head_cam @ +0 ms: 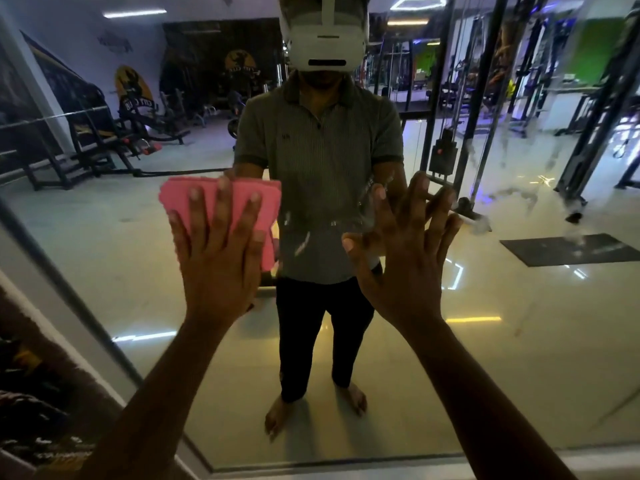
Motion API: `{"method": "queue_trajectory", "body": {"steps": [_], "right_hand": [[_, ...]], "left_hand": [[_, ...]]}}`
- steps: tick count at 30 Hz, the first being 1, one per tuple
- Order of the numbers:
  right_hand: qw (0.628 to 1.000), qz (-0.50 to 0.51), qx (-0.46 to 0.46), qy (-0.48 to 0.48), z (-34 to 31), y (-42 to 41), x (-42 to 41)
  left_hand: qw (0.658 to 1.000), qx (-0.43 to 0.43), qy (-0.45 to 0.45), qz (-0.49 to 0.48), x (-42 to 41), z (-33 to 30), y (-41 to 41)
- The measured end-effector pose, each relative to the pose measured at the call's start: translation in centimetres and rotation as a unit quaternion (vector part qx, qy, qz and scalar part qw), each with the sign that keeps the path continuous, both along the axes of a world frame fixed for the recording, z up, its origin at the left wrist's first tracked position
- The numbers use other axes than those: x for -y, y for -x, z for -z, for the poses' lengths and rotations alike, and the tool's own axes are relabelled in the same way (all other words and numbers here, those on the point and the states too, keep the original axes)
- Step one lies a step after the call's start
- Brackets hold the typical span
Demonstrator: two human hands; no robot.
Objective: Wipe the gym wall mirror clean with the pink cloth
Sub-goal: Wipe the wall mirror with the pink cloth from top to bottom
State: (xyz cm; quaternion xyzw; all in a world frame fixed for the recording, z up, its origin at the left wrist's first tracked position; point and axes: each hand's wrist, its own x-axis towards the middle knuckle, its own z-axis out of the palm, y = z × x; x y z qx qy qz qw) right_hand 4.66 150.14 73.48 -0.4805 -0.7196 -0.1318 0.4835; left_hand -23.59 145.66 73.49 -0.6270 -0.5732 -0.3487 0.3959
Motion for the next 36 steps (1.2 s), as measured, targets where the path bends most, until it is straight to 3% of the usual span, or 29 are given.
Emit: {"method": "queue_trajectory", "body": {"steps": [2, 6, 7, 10, 11, 15, 19, 23, 24, 27, 28, 33, 34, 36], "right_hand": [[1.0, 0.006, 0.0, -0.001, 0.0, 0.3, 0.1], [1.0, 0.004, -0.001, -0.007, 0.0, 0.0, 0.1], [1.0, 0.004, 0.0, -0.007, 0.0, -0.1, 0.0], [1.0, 0.002, -0.003, -0.006, 0.2, 0.0, -0.1], [1.0, 0.003, -0.004, -0.007, 0.2, 0.1, -0.2], [1.0, -0.006, -0.006, -0.007, 0.2, -0.2, -0.1], [1.0, -0.004, 0.0, -0.007, 0.6, -0.5, -0.4], [1.0, -0.009, -0.005, -0.009, 0.6, -0.5, -0.4], [1.0, -0.011, -0.01, -0.013, 0.6, -0.7, -0.3], [0.998, 0.017, -0.042, -0.042, 0.6, -1.7, 0.1], [0.997, 0.029, -0.055, -0.053, 0.4, -2.1, 0.1], [0.993, 0.055, -0.08, -0.069, -0.4, -4.9, -0.6], [0.994, 0.055, -0.078, -0.062, -0.4, -5.5, -0.9], [0.996, 0.052, -0.066, -0.038, -0.5, -6.1, -1.3]], "left_hand": [[1.0, 0.026, 0.003, -0.001, -0.8, -0.3, -2.2], [0.981, -0.17, 0.077, 0.06, 1.1, 5.6, -1.4], [0.982, -0.169, 0.072, 0.042, 1.1, 5.2, -0.1], [1.0, 0.014, 0.01, 0.01, -0.2, 1.8, -0.7], [0.999, 0.031, 0.015, 0.011, -0.5, 1.7, -1.9], [0.98, -0.164, 0.074, 0.082, 0.3, 4.3, -1.6], [0.999, -0.016, 0.022, 0.026, -0.5, 3.1, -1.7], [0.983, -0.157, 0.074, 0.058, 0.5, 5.6, -2.1], [0.988, -0.131, 0.064, 0.047, 0.5, 4.5, -1.6], [0.996, 0.088, -0.028, -0.016, -1.6, 0.0, -3.8], [0.993, 0.113, -0.037, -0.026, -2.1, -0.6, -5.1], [0.991, -0.114, 0.061, 0.031, -0.5, 4.3, -5.2], [0.989, -0.134, 0.061, 0.012, 0.2, 4.1, -4.2], [0.997, -0.057, 0.044, -0.028, 0.3, 1.8, -3.6]]}}
